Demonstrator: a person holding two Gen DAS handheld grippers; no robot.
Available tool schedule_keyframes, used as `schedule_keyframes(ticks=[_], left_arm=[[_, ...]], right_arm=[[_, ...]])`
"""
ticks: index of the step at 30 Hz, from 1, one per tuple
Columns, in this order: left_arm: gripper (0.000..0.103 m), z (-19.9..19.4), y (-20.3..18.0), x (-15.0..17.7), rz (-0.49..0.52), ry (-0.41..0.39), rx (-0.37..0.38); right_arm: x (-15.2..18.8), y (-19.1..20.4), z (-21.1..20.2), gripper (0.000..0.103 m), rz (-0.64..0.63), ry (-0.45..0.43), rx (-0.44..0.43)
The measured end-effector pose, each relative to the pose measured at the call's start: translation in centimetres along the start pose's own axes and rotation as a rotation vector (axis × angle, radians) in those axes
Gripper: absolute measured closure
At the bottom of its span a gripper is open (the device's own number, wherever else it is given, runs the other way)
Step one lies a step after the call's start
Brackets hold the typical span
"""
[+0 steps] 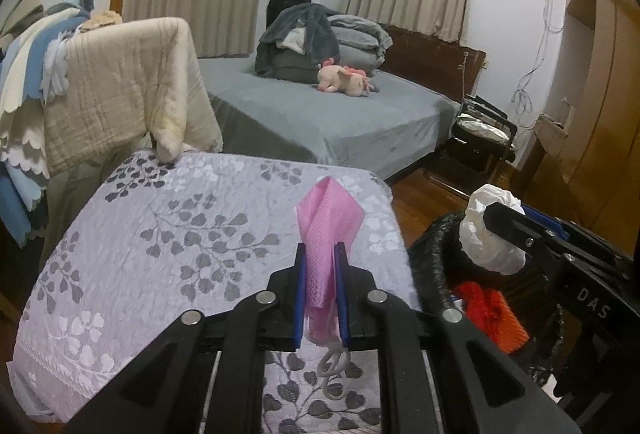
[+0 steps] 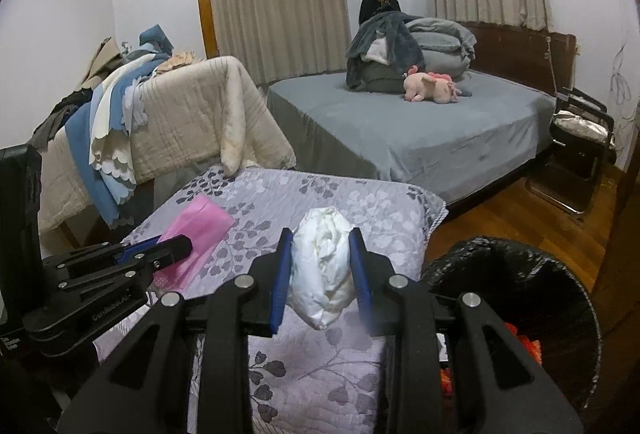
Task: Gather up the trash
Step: 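Carry the pink mask and white tissue over the black bin, then open both grippers to drop the mask and tissue into the bin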
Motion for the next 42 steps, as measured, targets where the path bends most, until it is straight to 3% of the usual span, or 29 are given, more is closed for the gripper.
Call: schedule_keyframes(ticks=[22, 42], left_arm=[[0.09, -1.3, -8.7, -1.0, 0.111, -0.034, 0.107], [0.09, 2.2, -17.5, -0.8, 0.231, 0.019, 0.245]], right_arm=[[1.0, -6.1, -6.5, 0.075, 0.063, -0.073, 0.112], [3.8, -13.9, -8.9, 0.075, 0.152, -0.065, 0.268]])
Point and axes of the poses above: each gripper's, at about its wrist camera, not at the fingertips, and z roughly the way its jaws point, y to its left, x to its underside, the point moved 1 cm from there along z, roughly the way its jaws point, and after that the axes turned 7 degrees about y, right-handed, at the moved point
